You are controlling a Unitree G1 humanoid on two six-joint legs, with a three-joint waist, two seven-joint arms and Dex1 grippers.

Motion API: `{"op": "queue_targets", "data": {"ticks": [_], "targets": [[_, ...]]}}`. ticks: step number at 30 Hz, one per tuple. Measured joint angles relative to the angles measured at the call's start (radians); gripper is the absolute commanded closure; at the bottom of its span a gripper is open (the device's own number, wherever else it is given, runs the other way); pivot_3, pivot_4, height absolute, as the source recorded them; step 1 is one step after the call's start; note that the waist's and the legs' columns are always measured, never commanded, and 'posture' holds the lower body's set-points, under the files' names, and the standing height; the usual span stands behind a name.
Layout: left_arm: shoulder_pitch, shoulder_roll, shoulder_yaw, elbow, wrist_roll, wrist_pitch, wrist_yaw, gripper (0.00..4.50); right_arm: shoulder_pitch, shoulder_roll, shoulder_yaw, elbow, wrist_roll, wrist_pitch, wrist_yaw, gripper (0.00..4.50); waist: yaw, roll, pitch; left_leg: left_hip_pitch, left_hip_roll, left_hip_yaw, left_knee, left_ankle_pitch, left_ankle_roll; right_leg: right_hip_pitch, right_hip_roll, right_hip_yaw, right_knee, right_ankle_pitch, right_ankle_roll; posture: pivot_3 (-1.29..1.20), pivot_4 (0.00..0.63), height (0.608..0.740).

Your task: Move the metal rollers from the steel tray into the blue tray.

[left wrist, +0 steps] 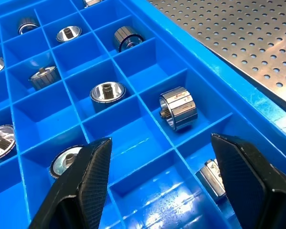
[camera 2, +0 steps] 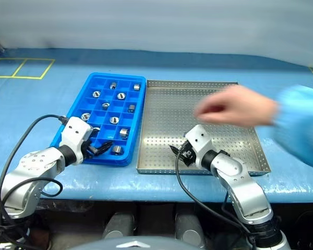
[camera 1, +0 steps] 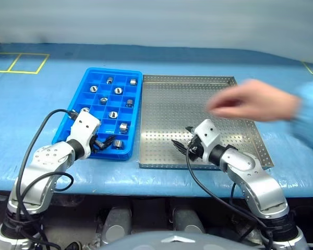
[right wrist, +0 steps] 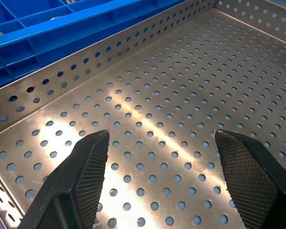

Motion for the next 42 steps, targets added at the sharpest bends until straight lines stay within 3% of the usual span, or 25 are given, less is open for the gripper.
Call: {"op": "queue_targets", "data": {"ticks": [42], "targets": [[-0.027, -0.010, -0.004, 0.015, 0.001, -0.018, 0.015, 0.88, -0.029, 0.008, 0.003, 0.044, -0.031, -0.031, -0.044, 0.79, -0.001, 0.000, 0.000, 0.000, 0.000, 0.000, 0.001, 0.000, 0.000, 0.000, 0.000, 0.000, 0.001, 0.001, 0.001, 0.08, 0.150, 0.740]]}}
